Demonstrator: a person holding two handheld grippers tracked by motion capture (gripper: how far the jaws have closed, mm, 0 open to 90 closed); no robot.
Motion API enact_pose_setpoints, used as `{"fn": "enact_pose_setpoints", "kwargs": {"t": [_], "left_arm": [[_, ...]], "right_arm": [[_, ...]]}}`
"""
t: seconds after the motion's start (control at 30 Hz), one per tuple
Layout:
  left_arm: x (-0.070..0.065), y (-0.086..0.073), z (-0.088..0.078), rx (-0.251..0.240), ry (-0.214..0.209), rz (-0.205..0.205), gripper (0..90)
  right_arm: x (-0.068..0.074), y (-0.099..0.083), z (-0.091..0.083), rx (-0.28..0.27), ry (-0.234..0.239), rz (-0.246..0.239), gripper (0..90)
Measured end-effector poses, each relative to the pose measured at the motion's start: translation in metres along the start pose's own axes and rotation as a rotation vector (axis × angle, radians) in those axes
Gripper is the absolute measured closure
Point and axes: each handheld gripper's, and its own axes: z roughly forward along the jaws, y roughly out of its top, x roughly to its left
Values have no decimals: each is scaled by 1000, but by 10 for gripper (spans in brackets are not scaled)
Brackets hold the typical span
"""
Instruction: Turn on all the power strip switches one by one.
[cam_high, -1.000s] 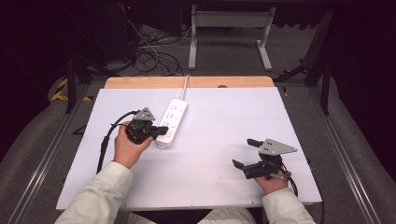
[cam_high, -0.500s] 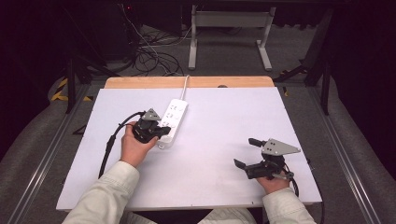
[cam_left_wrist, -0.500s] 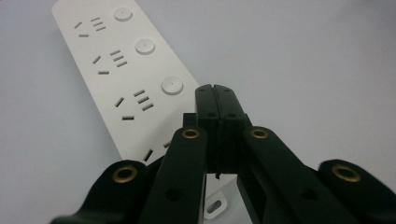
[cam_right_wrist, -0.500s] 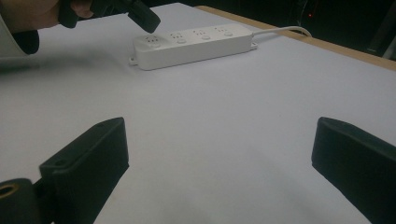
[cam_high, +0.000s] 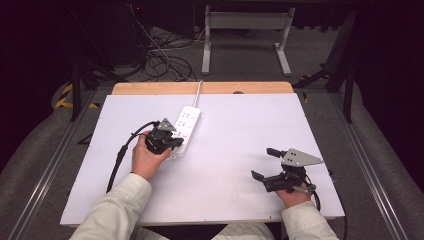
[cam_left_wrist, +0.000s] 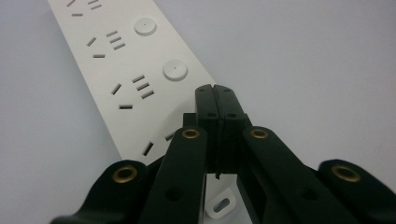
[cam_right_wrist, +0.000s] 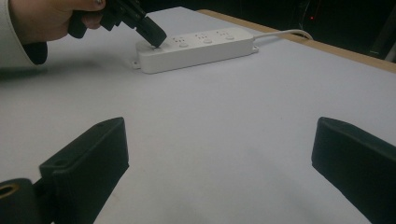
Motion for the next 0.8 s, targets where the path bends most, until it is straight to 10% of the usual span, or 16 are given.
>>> {"fn": "enact_pose_setpoints", "kwargs": {"t": [0.8], "left_arm": [[-3,-7,4,-51,26,-30,900]], "right_arm": [[0,0,-1,-2,4,1,42]]}}
